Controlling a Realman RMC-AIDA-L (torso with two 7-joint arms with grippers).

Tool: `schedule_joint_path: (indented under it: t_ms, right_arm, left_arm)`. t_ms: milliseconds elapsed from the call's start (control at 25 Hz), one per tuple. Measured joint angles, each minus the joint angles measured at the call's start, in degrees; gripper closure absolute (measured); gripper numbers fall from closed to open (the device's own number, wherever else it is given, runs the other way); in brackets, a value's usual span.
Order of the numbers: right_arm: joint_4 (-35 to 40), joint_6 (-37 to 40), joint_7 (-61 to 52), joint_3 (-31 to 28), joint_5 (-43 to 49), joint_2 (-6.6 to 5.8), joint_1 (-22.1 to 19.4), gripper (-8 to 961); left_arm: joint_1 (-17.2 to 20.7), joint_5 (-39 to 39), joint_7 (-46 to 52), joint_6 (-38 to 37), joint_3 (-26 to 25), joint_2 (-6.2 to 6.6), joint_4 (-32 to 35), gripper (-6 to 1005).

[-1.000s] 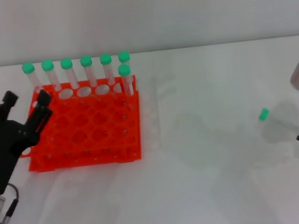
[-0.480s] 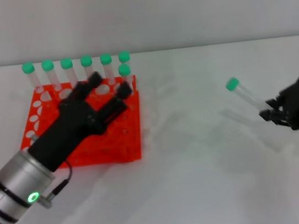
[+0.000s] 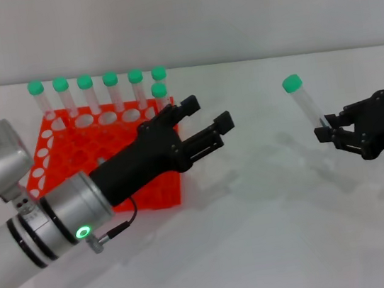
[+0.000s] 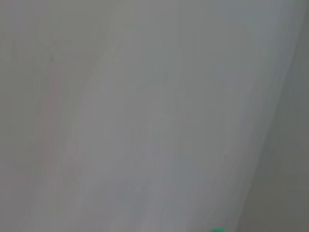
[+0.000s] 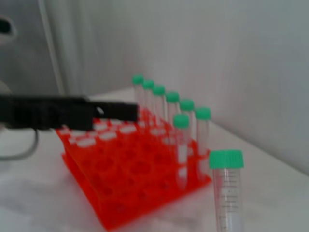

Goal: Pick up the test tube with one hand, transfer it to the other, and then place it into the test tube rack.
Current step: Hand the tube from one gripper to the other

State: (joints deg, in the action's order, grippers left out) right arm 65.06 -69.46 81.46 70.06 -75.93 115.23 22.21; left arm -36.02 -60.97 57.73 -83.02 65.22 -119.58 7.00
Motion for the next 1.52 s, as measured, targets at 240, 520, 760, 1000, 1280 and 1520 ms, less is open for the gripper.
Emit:
schedule_joint_path:
  t_ms: [240,520,760,1000,1280,1520]
  right_arm:
    - [-4.9,-0.2,6.5,0.2,-6.8,0.07,0.2,770]
    - [-7.2,0.0,8.6,2.7,-9.1,0.22,1.6,769]
    - [-7.4,0.4,8.6,3.6,-9.3,0.19,2.6,767]
    - [-7.8,0.8,8.6,4.8,-9.3,0.17,3.3,766]
    - [-7.8,1.8,8.6,6.4,-9.4,0.2,3.3,765]
    - [-7.8,1.9,8.5,6.7,-9.5,0.36,3.5,763]
  left_arm:
    - [-1.9,-0.1,2.3,2.4,0.0,-0.45,-0.4,222]
    - [-5.3,0.2,5.4,6.1,2.7,-0.73,-0.6,225]
    - [-7.2,0.4,6.5,7.6,5.1,-0.89,-0.6,228]
    - [-7.4,0.5,6.8,8.2,5.9,-0.91,-0.3,232]
    - [-7.4,0.3,6.8,8.1,5.9,-0.88,-0.2,235]
    - [-7.4,0.6,6.8,8.2,7.4,-0.92,-0.1,413]
